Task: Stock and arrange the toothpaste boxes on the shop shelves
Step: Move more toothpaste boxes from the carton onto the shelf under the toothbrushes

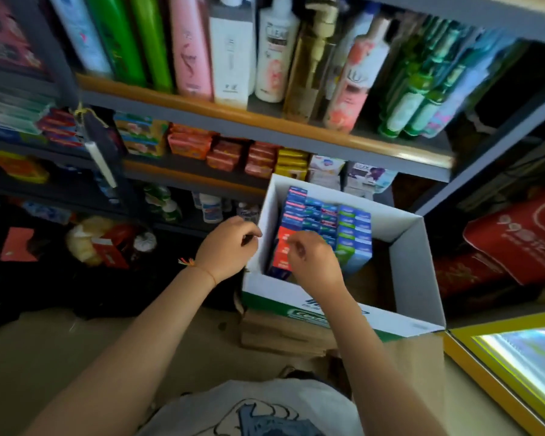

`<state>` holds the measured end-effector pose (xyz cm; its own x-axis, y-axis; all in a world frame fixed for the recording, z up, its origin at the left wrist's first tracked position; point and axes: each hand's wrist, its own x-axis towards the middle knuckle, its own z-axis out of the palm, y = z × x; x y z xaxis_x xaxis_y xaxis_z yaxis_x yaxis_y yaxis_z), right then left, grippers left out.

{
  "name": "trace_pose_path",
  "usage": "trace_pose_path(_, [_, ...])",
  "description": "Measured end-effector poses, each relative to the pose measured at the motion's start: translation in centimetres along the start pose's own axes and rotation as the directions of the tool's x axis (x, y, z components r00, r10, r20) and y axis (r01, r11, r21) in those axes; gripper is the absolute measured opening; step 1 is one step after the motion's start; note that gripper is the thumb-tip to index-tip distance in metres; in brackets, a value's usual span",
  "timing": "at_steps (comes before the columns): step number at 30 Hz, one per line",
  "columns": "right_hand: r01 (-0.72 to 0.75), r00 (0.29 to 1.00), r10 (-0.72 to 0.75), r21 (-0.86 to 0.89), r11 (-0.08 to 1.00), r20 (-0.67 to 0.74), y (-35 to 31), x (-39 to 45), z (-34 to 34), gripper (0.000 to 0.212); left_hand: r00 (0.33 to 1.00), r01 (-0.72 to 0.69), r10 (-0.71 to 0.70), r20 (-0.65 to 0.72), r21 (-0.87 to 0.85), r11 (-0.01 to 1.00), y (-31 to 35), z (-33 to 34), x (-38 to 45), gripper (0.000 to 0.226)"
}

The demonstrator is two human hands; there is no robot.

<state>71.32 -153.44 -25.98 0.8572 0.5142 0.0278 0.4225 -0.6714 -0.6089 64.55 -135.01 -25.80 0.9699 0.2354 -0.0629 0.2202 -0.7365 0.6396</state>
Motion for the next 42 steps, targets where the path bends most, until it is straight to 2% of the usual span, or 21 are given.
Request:
trace_pose_path(4, [-0.097,0.994,0.093,-0.097,0.991,-0.049,9.2,0.7,-4.8,0.012,0.993,-0.110,0.114,-0.034,0.095,0.989,5.9,6.5,3.4,0.019])
trace_pose_path(9, [-0.121,0.991,0.132,-0.220,0.968,0.033,14.9,1.7,-7.0,0.021,0.984,-0.154,0.127,0.129,0.231,0.961,10.1,11.8,5.9,0.030])
trace_pose_path(14, [0.046,0.998,-0.032,-0.351,0.935,0.047,15.9,1.9,-6.4,0.032,0.949,-0.102,-0.044,0.313,0.436,0.894,11.0,14.5,7.0,0.064])
trace_pose_path(19, [0.123,0.992,-0.114,-0.381,0.916,0.046,16.1,1.4,-5.3,0.036,0.942,-0.073,-0.087,0.323,0.454,0.888,11.1,14.6,6.9,0.069])
trace_pose_path(28, [0.162,0.987,-0.155,-0.272,0.949,0.050,16.9,0.3,-4.5,0.036,0.947,-0.072,-0.103,0.306,0.511,0.857,11.4,15.1,6.6,0.072])
trace_pose_path(32, [0.099,0.995,-0.104,-0.221,0.970,-0.011,17.3,0.5,-5.0,0.046,0.946,-0.066,-0.119,0.301,0.539,0.840,12.0,15.0,6.6,0.073])
trace_pose_path(38, [0.024,1.000,-0.025,-0.347,0.938,0.002,17.4,0.2,-5.5,0.045,0.946,-0.063,-0.131,0.298,0.561,0.825,12.3,15.3,6.8,0.074])
trace_pose_path(42, [0.028,1.000,-0.021,-0.392,0.919,0.022,17.4,0.0,-5.7,0.045,0.946,-0.057,-0.139,0.293,0.573,0.818,12.3,15.5,7.1,0.074])
